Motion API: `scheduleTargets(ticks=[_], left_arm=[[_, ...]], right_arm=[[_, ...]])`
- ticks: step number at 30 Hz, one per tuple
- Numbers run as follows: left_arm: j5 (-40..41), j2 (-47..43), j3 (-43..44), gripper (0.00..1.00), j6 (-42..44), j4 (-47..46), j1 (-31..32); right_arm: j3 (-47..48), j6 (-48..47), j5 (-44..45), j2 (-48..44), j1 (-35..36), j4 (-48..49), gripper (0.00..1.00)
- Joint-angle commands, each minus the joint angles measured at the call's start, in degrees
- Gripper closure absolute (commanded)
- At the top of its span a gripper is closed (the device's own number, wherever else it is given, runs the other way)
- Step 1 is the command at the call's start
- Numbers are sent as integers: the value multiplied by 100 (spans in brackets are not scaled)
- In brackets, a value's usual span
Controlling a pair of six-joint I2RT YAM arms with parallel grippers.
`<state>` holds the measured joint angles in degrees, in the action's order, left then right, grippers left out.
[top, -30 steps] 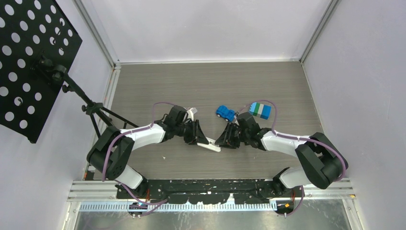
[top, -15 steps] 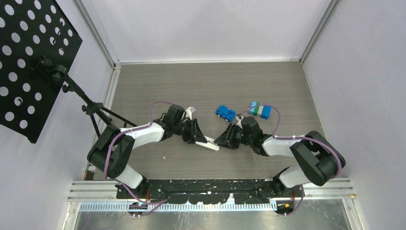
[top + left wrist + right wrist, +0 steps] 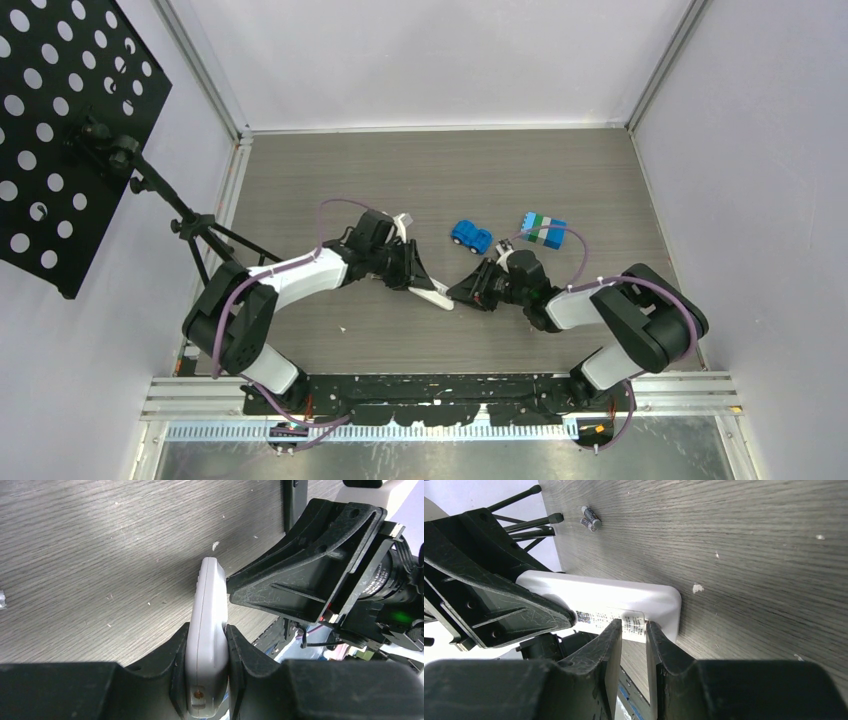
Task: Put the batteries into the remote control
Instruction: Remove the battery cover from the remote control.
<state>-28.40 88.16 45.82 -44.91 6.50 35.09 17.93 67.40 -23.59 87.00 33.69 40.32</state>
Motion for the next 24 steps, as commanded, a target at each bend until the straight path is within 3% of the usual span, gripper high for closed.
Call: scheduleTargets(ticks=[1, 13, 16, 20, 24], left_arm=[[645, 212, -12, 100, 327, 816, 367], [1194, 227, 122, 100, 479, 1223, 393], [1305, 115, 190, 100, 523, 1309, 393], [1512, 12, 363, 100, 612, 1511, 393], [1746, 1, 682, 100, 789, 1727, 395]], right_arm=[[280, 3, -201, -536, 199, 1199, 72], [256, -406, 300, -1544, 134, -169, 72], [390, -672, 730, -1768, 103, -1160, 72], [730, -1024, 1939, -2172, 45, -3282, 71], [939, -1170, 2698, -2294, -113, -4315, 69]])
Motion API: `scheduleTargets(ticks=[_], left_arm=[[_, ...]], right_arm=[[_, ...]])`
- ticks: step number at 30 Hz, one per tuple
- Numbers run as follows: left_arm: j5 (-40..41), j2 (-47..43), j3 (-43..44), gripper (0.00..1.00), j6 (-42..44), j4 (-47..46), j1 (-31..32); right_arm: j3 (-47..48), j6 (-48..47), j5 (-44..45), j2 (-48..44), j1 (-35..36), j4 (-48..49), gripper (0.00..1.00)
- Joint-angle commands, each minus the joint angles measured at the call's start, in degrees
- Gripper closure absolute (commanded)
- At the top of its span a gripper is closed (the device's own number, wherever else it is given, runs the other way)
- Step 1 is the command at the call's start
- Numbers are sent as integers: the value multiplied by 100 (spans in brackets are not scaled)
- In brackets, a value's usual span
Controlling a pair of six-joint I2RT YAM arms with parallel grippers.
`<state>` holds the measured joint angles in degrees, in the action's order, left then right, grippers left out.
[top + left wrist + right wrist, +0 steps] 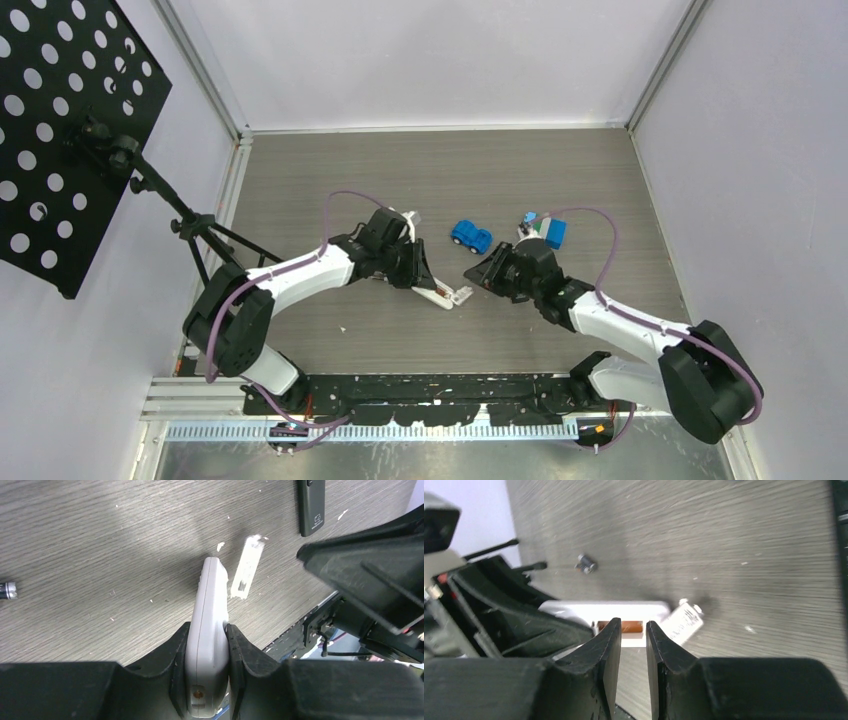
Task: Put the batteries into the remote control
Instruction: Remove the battery cover from the remote control, then adjust the remote control.
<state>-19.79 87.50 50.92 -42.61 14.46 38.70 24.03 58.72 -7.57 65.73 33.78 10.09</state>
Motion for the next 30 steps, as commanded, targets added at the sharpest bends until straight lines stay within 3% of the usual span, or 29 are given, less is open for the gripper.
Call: scheduleTargets(ticks=[1, 5, 9, 14, 17, 21, 25, 30], left_arm=[[954, 87, 271, 100, 651, 1015, 33], [1229, 198, 741, 100, 1044, 1427, 33], [1185, 196, 1151, 100, 1596, 1671, 33], [-173, 79, 1579, 100, 2497, 1863, 33], [-1170, -120, 1681, 100, 2970, 1995, 33], [-2226, -646, 1532, 100, 3437, 2049, 43], [-2504, -993, 1537, 100, 3872, 2449, 41], [-3085, -1204, 1492, 100, 3996, 2390, 162]], right_arm=[[361, -300, 1182, -155, -166, -1475, 68], [463, -281, 1186, 108, -402, -1928, 63], [586, -749, 573, 246, -475, -1806, 56], [686, -1790, -1006, -196, -478, -1105, 32], [685, -2282, -2218, -498, -476, -558, 25], [755, -2726, -3167, -451, -474, -402, 24], [491, -2149, -3955, -437, -416, 891, 24], [510, -1765, -4938, -74, -133, 1728, 27]])
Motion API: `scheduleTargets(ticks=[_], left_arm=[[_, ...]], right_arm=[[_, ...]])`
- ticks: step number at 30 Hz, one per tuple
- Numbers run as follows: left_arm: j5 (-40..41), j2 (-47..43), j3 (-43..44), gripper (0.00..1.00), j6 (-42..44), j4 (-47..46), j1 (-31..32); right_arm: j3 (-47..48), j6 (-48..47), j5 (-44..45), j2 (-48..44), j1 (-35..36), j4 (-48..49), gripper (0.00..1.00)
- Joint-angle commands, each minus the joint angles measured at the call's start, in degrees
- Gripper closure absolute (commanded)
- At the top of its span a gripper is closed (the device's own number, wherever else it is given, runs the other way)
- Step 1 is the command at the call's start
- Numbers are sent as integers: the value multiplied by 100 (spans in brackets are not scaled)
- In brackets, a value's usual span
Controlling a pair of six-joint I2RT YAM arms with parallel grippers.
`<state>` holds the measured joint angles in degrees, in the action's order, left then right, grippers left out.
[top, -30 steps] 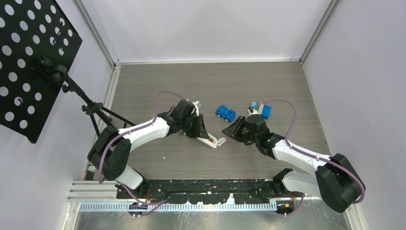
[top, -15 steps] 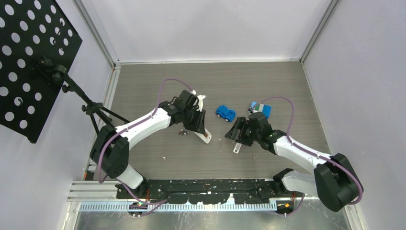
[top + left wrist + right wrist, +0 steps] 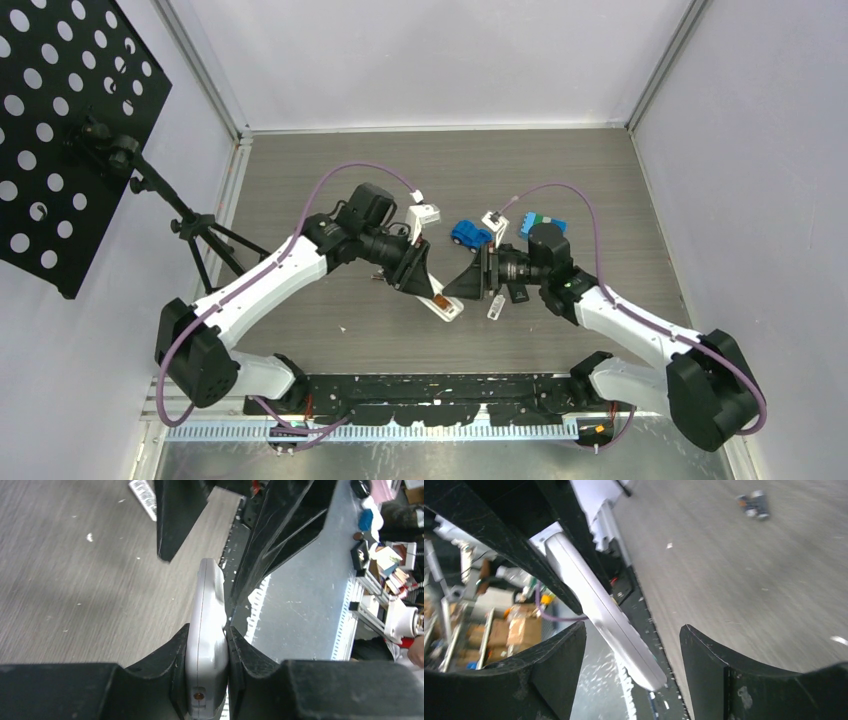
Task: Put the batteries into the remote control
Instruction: Adjust the remote control.
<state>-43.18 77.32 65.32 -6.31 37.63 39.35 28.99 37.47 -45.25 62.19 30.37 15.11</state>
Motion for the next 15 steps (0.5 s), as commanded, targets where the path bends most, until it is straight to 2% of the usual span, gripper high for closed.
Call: scheduleTargets(ticks=[1, 3, 6, 7, 8, 9, 10, 12, 15], left_arm=[[-715, -202, 39, 100, 384, 74, 126], [-698, -218, 34, 100, 392, 91, 143], [-779, -217, 59, 100, 390, 113, 143], [-838, -218, 62, 100, 381, 83, 155], [-875, -217, 52, 100, 360, 50, 178], [-879, -218, 41, 100, 351, 37, 198], [-894, -232, 22, 100, 349, 22, 211], [-927, -258, -14, 100, 325, -24, 229], [-970, -333, -42, 100, 308, -66, 231]], right_arm=[[-6, 554, -1306, 388, 301, 1509, 27], [-33, 789, -1445, 510, 473, 1895, 29], [-17, 708, -1495, 473, 675, 1801, 32], [-10, 628, -1495, 437, 735, 1692, 35], [19, 508, -1526, 408, 763, 1552, 46], [47, 418, -1568, 380, 792, 1334, 53], [56, 398, -1641, 373, 832, 1267, 56], [12, 436, -1748, 372, 946, 1364, 58], [-8, 421, -1807, 402, 1100, 1379, 54]])
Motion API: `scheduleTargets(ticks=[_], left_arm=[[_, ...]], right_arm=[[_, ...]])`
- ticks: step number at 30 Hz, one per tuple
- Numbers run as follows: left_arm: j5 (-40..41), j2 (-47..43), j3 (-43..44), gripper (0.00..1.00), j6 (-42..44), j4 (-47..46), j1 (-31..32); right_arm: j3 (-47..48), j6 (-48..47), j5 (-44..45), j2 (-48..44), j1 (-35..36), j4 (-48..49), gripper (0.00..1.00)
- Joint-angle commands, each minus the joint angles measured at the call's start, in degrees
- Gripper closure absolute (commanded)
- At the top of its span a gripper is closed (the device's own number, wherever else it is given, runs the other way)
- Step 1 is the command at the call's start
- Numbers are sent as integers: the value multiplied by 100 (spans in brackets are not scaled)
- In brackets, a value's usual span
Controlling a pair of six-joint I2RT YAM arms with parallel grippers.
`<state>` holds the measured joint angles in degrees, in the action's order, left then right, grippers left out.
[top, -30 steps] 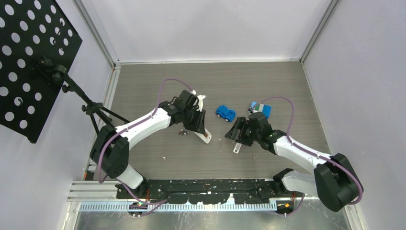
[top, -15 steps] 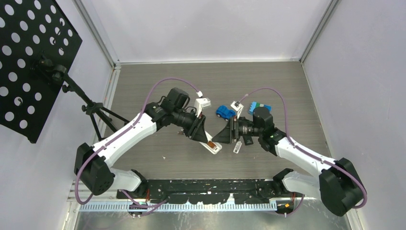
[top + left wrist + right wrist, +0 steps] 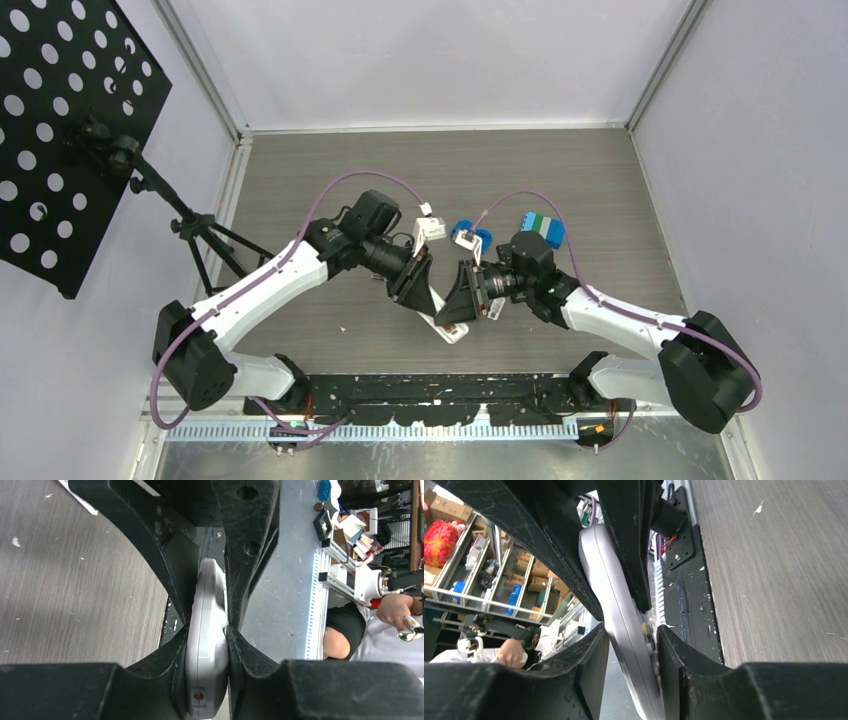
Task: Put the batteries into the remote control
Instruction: Adjust the remote control.
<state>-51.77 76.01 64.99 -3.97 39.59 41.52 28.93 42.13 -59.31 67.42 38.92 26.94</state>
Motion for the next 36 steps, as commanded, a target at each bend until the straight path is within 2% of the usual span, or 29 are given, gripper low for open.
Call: scheduleTargets(ticks=[1, 3, 5, 6, 8, 9, 11, 13, 15, 19, 21, 22, 30, 33, 36], left_arm=[[-135, -238, -17, 100, 72, -282, 14], [-137, -318, -19, 100, 36, -357, 14], [-136, -394, -37, 100, -74, -506, 14], [-104, -429, -55, 96, -173, -610, 14], [-20, -539, -110, 73, -397, -871, 14], [55, -595, -156, 66, -552, -1025, 14], [163, -744, -314, 53, -942, -1519, 14], [410, -941, -508, 42, -1531, -2127, 14], [776, -1150, -793, 36, -2143, -2988, 14], [2008, -1592, -1579, 31, -4152, -5124, 14], [2197, -1657, -2029, 32, -5003, -6396, 14], [2258, -1652, -2124, 33, -5244, -6712, 14], [2351, -1564, -2202, 53, -5665, -7528, 14], [2300, -1575, -2285, 54, -5657, -7670, 14], [2226, -1582, -2348, 52, -5611, -7742, 14]], right_arm=[[-1, -65, -410, -107, 270, 187, 54], [27, -125, -398, -93, 304, 98, 56], [126, -314, -322, -87, 318, -221, 67], [194, -472, -247, -93, 318, -413, 76], [332, -638, -1, -167, 316, -767, 84], [390, -724, 187, -228, 318, -913, 88], [452, -825, 692, -472, 318, -1081, 93], [443, -758, 1169, -714, 313, -988, 95], [383, -612, 1594, -964, 318, -757, 95], [235, -201, 2004, -1287, 318, -52, 95], [241, -26, 2085, -1331, 318, 326, 95], [255, 61, 2114, -1309, 318, 469, 95], [171, 831, 2221, -982, 318, 1766, 95], [122, 1091, 2333, -923, 313, 2104, 95], [147, 1248, 2381, -868, 309, 2293, 95]])
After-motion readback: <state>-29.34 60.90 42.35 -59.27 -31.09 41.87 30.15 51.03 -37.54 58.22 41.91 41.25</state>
